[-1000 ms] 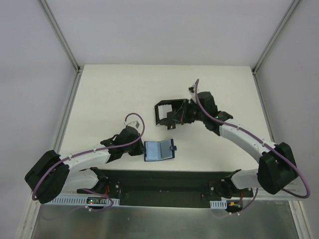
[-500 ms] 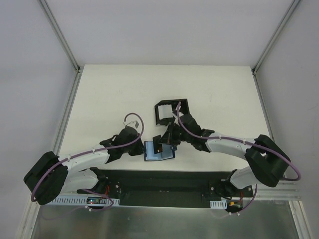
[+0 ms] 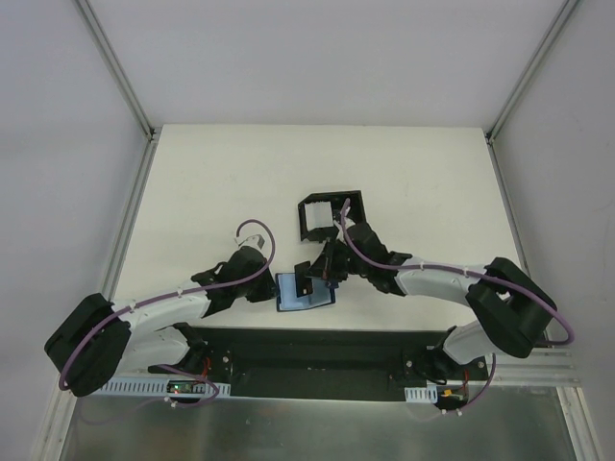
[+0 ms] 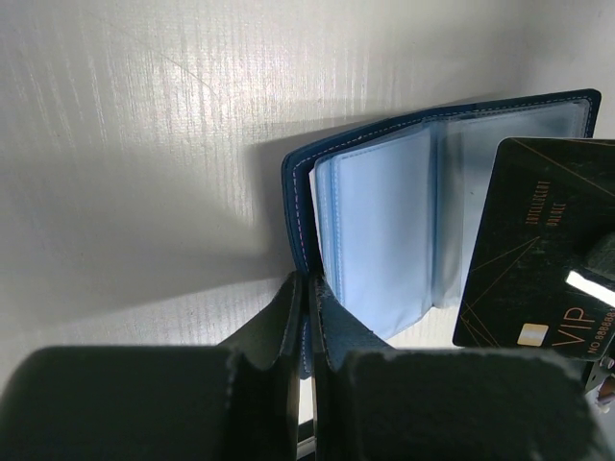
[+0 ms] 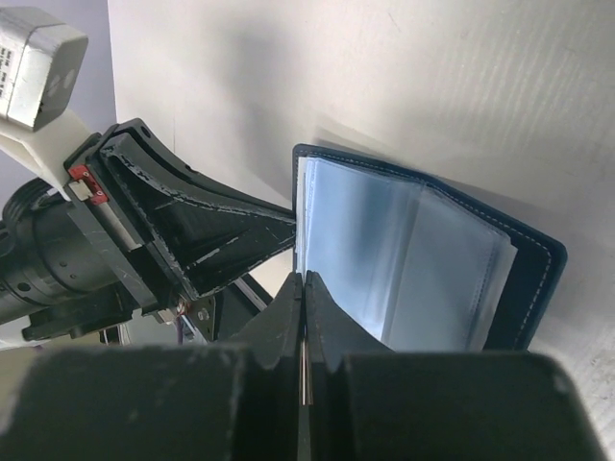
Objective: Put the credit cards into the card holder
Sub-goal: Insert the credit card into the card holder.
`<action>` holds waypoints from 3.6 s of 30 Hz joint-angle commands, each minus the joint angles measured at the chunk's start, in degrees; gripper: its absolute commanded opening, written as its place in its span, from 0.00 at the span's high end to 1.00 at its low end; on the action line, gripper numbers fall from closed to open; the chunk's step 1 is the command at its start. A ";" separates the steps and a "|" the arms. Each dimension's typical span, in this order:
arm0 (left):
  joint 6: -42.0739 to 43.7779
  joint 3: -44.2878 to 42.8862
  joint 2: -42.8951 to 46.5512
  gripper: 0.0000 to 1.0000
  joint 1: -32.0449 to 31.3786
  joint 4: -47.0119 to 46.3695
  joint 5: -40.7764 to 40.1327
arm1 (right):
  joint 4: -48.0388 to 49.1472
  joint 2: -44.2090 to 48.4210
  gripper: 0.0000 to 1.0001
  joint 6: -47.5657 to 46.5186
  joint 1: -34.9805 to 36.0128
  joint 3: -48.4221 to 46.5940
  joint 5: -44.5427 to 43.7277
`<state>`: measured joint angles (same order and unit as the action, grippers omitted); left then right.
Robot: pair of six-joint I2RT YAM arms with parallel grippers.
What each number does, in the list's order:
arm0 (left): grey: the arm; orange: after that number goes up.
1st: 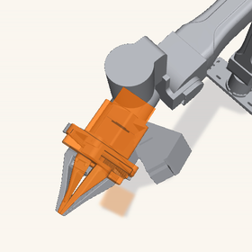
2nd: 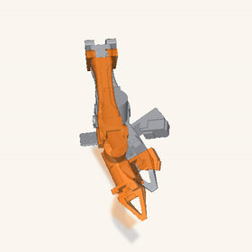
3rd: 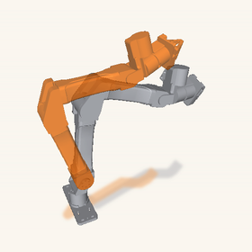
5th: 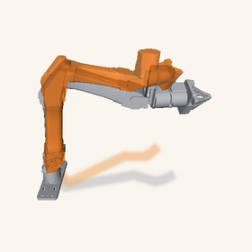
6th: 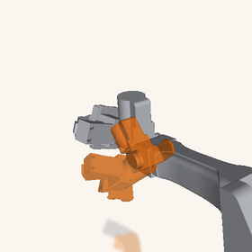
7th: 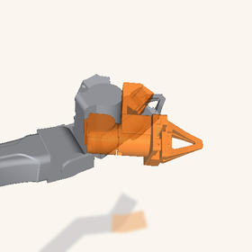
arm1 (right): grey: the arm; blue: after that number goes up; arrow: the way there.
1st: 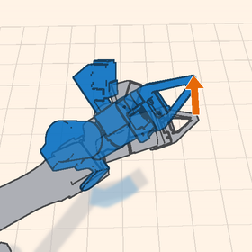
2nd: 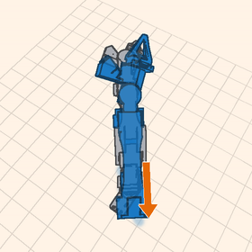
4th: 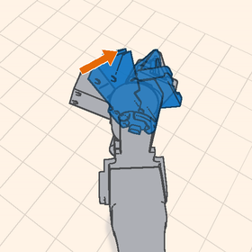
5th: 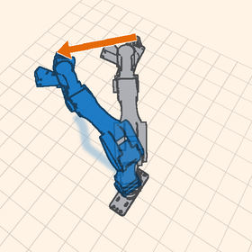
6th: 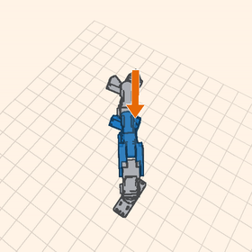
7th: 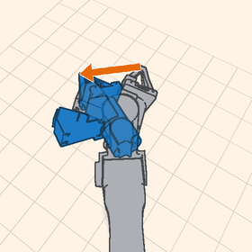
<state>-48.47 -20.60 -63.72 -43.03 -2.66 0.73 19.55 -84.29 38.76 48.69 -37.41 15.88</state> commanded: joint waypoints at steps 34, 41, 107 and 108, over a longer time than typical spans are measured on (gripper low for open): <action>-0.14 0.83 -3.25 1.00 0.49 -0.51 -4.07 | 11.73 -1.05 1.00 1.05 -3.78 7.97 2.22; -0.40 0.74 -3.69 1.00 0.40 -0.51 -4.25 | 13.06 -3.51 1.00 1.40 -3.69 8.40 3.02; 4.08 0.12 -4.92 1.00 3.12 -0.68 -4.69 | 16.48 -11.77 1.00 1.93 -4.92 7.18 9.87; 4.26 0.03 -4.92 1.00 3.21 -0.68 -4.51 | 16.57 -11.95 1.00 2.02 -4.92 7.09 9.96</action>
<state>-47.44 -20.43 -67.48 -41.10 -7.09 -1.50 38.28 -95.83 42.00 43.68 -29.56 23.51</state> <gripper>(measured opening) 0.007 0.009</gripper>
